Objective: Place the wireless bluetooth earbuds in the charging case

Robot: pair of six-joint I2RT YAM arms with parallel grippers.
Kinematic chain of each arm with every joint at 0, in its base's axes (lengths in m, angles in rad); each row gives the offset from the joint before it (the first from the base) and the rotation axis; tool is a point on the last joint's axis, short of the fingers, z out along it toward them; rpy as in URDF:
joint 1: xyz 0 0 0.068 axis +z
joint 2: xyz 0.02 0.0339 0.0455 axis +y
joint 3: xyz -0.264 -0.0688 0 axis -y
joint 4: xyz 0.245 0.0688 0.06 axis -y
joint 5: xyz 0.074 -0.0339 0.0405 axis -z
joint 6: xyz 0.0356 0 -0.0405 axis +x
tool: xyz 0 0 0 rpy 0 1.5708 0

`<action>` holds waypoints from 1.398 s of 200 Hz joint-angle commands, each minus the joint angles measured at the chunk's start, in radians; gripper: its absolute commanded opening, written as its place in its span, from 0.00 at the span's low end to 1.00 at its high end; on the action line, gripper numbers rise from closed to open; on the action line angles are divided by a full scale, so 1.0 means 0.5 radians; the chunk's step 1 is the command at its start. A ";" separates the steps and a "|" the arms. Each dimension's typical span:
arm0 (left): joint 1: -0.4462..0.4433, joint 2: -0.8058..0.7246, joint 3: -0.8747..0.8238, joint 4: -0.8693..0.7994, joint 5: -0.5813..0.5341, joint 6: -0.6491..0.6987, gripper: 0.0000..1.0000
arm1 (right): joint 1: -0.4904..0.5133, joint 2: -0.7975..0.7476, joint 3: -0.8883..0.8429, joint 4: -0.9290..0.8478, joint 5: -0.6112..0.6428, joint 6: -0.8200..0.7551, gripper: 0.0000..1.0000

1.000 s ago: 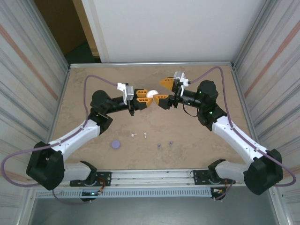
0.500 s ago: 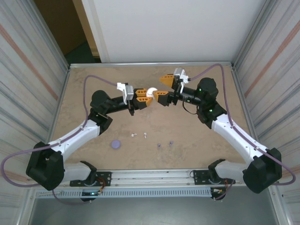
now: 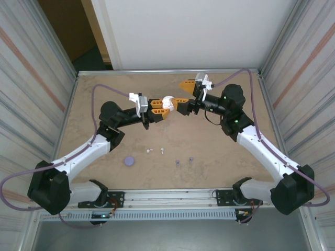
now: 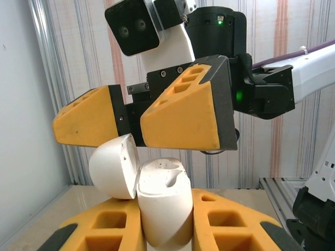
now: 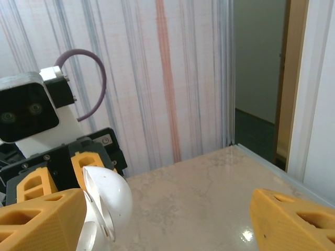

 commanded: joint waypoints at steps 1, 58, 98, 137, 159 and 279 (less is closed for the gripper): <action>0.002 -0.073 -0.014 -0.020 -0.026 0.053 0.00 | -0.026 -0.087 0.061 0.019 -0.029 0.070 0.81; 0.033 -0.171 -0.097 -0.064 -0.219 0.095 0.00 | -0.059 -0.236 -0.011 -0.310 0.180 0.092 0.81; 0.139 -0.267 -0.169 -0.080 -0.289 0.031 0.00 | -0.053 -0.217 -0.016 -0.567 0.325 0.211 0.80; 0.356 -0.295 -0.264 0.060 -0.257 -0.197 0.00 | 0.004 -0.092 0.004 -0.796 0.369 0.278 0.79; 0.443 -0.279 -0.299 0.160 -0.198 -0.324 0.00 | 0.039 -0.003 -0.008 -0.815 0.352 0.281 0.79; 0.582 -0.331 -0.375 0.246 -0.077 -0.401 0.00 | 0.241 0.467 0.096 -1.078 0.351 0.285 0.77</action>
